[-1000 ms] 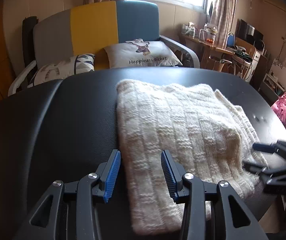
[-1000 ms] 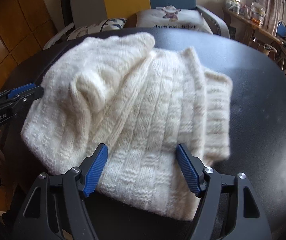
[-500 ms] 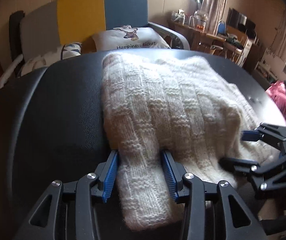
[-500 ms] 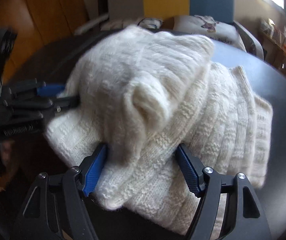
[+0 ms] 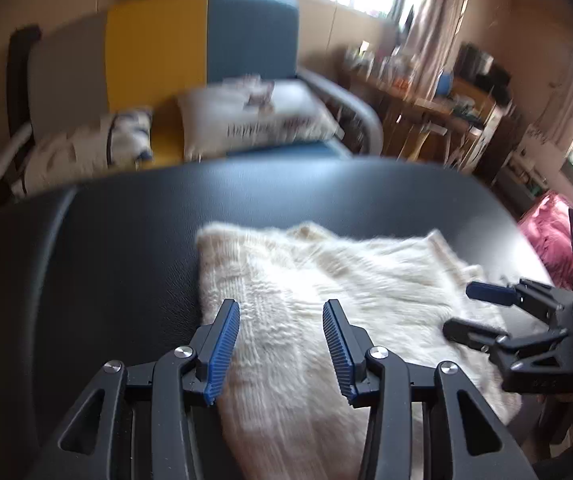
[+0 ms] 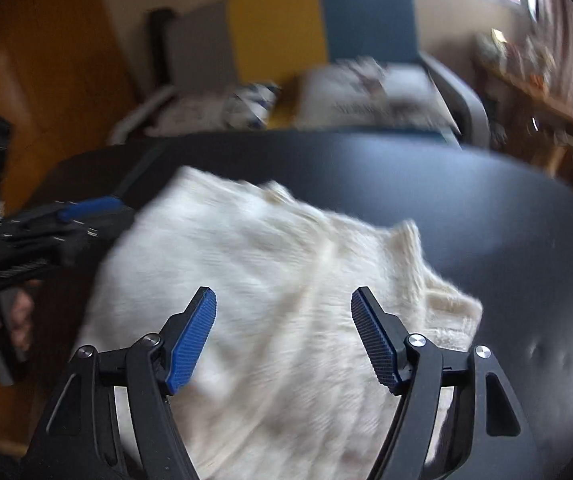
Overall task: Fold clothes
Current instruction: 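Lift both open tools away from the folded sweater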
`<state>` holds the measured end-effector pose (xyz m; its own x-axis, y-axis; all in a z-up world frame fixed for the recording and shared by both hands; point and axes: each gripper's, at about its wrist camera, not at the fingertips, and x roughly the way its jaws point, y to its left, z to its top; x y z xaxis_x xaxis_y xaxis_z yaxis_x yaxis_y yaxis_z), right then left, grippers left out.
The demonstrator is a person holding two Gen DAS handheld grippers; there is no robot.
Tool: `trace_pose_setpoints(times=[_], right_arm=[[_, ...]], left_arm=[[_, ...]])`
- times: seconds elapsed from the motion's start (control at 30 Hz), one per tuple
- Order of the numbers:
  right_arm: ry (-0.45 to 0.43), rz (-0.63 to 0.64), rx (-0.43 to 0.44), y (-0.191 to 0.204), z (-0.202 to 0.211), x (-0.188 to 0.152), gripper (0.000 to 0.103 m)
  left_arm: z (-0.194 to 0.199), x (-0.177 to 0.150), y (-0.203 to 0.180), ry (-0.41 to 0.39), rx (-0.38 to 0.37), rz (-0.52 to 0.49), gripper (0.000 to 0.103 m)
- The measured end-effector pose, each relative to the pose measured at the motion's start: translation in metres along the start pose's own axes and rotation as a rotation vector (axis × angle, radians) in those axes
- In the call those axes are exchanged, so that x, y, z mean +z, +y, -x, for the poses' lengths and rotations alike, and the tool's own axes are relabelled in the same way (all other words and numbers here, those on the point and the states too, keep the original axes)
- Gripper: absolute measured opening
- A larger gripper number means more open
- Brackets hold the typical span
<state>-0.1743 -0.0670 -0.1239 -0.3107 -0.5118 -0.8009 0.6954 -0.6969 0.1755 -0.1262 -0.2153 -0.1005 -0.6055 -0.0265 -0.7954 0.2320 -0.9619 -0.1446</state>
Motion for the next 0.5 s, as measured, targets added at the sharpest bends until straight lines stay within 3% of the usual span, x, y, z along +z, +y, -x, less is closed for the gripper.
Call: trace_pose_setpoints(times=[0.07,0.17,0.33,0.4,0.47,0.5], right_arm=[[0.032,-0.056,0.057,-0.014,-0.019,-0.004,0.073],[0.02,-0.109,0.126,-0.028,-0.015,-0.005,0.073],[-0.063,-0.029,0.088,-0.026,0.007,0.029,0.073],[-0.052,-0.021,0.096,-0.028,-0.001,0.04,0.073],[-0.031,-0.016,0.104,-0.03,-0.013,0.051,0.074],[-0.02,-0.014,0.108,-0.031,-0.018,0.057,0.075]], left_arm=[[-0.023,-0.004,-0.005,0.055,0.035,-0.059,0.044],[-0.014,0.0,-0.007,0.028,0.002,-0.099,0.044],[-0.006,0.022,0.013,-0.025,-0.007,-0.015,0.044],[-0.009,0.03,0.021,-0.032,0.015,0.013,0.044],[-0.019,0.033,0.028,-0.004,0.034,0.037,0.044],[-0.033,0.034,0.028,0.052,0.036,0.03,0.044]])
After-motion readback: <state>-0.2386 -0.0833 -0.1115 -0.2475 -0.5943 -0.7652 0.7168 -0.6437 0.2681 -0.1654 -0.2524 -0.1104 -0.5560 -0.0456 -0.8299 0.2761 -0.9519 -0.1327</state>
